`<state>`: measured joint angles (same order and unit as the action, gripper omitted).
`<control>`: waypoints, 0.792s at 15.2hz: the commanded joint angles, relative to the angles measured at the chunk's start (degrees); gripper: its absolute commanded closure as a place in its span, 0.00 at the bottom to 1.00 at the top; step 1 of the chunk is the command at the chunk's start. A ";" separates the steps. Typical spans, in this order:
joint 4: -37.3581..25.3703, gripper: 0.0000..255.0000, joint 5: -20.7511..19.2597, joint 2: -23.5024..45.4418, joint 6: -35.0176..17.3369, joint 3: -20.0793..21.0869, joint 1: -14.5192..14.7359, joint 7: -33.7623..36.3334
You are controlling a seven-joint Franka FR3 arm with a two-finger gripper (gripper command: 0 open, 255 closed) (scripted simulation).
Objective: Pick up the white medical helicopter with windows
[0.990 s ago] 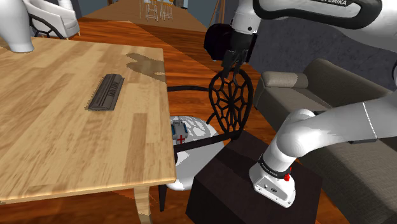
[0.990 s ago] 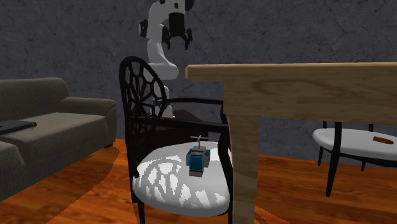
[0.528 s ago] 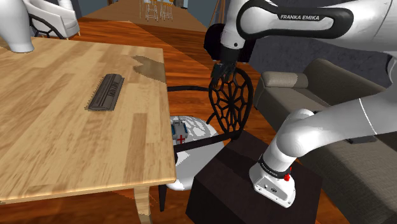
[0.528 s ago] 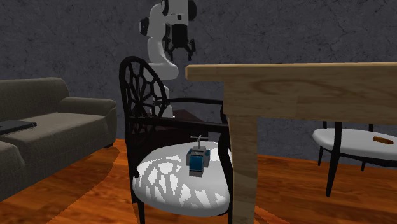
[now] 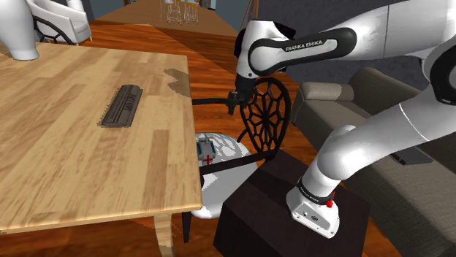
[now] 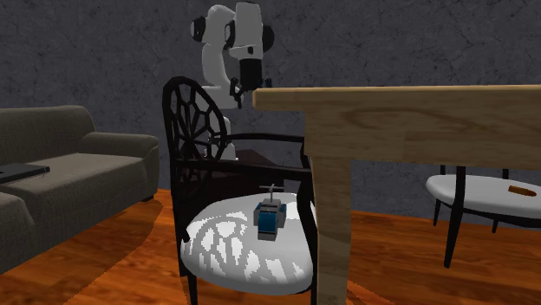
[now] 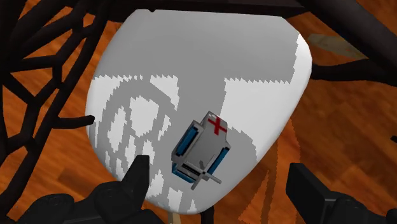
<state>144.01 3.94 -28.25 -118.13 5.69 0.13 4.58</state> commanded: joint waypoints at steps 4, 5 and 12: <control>0.89 0.00 -0.64 9.35 -11.39 0.69 -0.70 0.95; 0.76 0.00 -0.86 11.45 -13.55 0.85 -0.84 1.24; -2.78 0.00 -3.73 27.27 -27.14 1.49 -1.79 4.15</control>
<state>141.21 0.61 -2.61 -143.31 7.17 -1.56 8.34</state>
